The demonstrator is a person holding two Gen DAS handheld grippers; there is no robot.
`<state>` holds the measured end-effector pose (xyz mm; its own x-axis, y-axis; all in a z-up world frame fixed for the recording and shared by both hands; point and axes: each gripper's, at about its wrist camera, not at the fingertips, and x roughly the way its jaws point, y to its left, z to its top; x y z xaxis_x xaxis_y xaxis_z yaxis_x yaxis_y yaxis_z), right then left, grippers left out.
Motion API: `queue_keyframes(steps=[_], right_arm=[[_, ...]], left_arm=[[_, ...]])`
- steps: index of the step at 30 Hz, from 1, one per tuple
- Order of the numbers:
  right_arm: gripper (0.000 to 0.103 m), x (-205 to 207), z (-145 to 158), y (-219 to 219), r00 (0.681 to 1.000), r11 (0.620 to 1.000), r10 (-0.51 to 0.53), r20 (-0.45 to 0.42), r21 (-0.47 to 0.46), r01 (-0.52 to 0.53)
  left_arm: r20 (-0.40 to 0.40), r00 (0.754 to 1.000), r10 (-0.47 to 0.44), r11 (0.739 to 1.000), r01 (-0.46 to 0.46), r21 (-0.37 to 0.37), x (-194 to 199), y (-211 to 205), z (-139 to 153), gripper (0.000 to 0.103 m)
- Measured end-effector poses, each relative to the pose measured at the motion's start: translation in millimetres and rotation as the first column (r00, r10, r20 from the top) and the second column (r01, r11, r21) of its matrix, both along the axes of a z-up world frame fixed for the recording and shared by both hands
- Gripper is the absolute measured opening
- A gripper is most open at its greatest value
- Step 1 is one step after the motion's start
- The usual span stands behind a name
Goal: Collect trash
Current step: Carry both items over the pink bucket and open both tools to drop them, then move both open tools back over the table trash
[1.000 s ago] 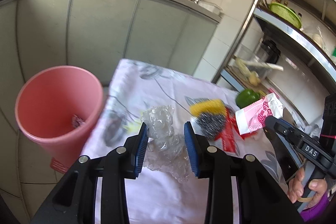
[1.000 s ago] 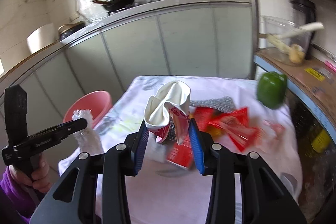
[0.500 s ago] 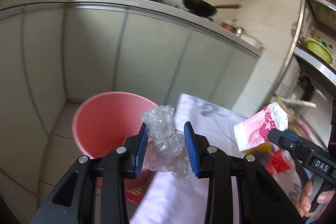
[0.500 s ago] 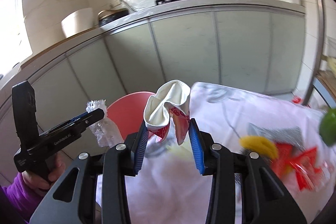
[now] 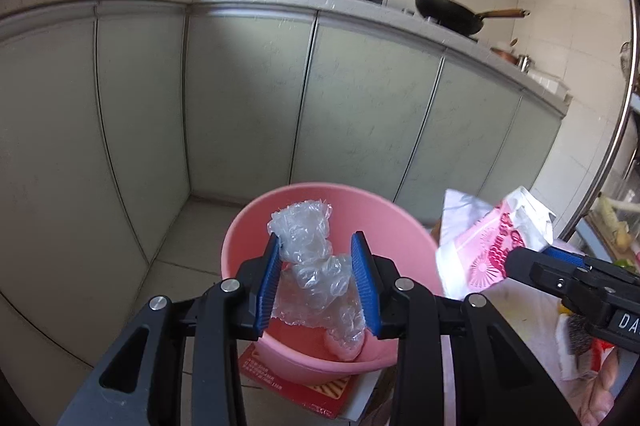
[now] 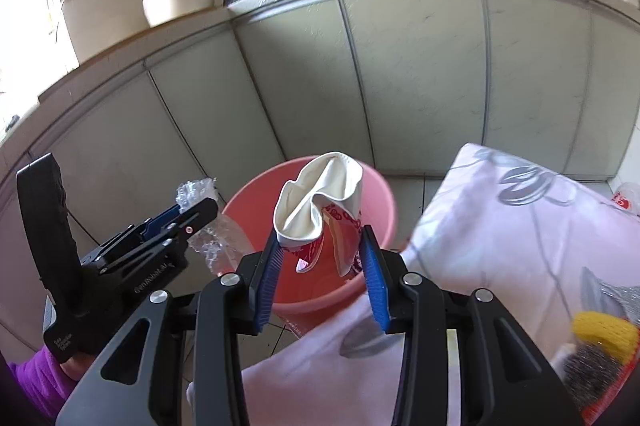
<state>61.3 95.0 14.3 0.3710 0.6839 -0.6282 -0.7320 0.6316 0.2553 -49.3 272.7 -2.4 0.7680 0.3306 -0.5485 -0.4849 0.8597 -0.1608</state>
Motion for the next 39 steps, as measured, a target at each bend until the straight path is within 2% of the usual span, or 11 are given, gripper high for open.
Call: queue_keyframes(steps=[8,16,17,19,25,29,34,39], right_arm=[[0.040,8,-28,23,0.999,0.998,0.021,-0.038,-0.062,-0.024],[0.043,20,-46,32,0.994,0.996,0.017,-0.111,-0.090,-0.027],[0.045,21,-47,31,0.993,0.996,0.015,-0.115,-0.089,-0.025],[0.049,21,-47,28,0.993,0.996,0.010,-0.120,-0.084,-0.020],[0.049,18,-41,19,0.993,0.998,-0.002,-0.118,-0.070,-0.006],[0.049,10,-34,7,0.995,0.998,-0.014,-0.094,-0.061,0.009],[0.049,-1,-21,-14,0.998,0.998,-0.032,-0.055,-0.051,0.029],[0.049,-15,-8,-44,0.998,0.998,-0.057,-0.011,-0.041,0.057]], left_arm=[[-0.073,0.997,-0.015,1.000,0.014,-0.014,17,-1,-29,0.036],[-0.124,0.992,-0.012,0.999,0.007,-0.039,26,-1,-40,0.042],[-0.127,0.992,-0.010,0.999,0.004,-0.041,27,-1,-41,0.042],[-0.125,0.992,-0.006,0.999,0.001,-0.044,27,-2,-41,0.043],[-0.105,0.994,-0.016,0.998,0.010,-0.056,21,-3,-32,0.044],[-0.080,0.996,-0.028,0.998,0.022,-0.066,14,-6,-22,0.044],[-0.044,0.998,-0.053,0.989,0.046,-0.137,8,-12,-11,0.044],[-0.026,0.994,-0.107,0.985,0.102,-0.140,7,-30,1,0.044]])
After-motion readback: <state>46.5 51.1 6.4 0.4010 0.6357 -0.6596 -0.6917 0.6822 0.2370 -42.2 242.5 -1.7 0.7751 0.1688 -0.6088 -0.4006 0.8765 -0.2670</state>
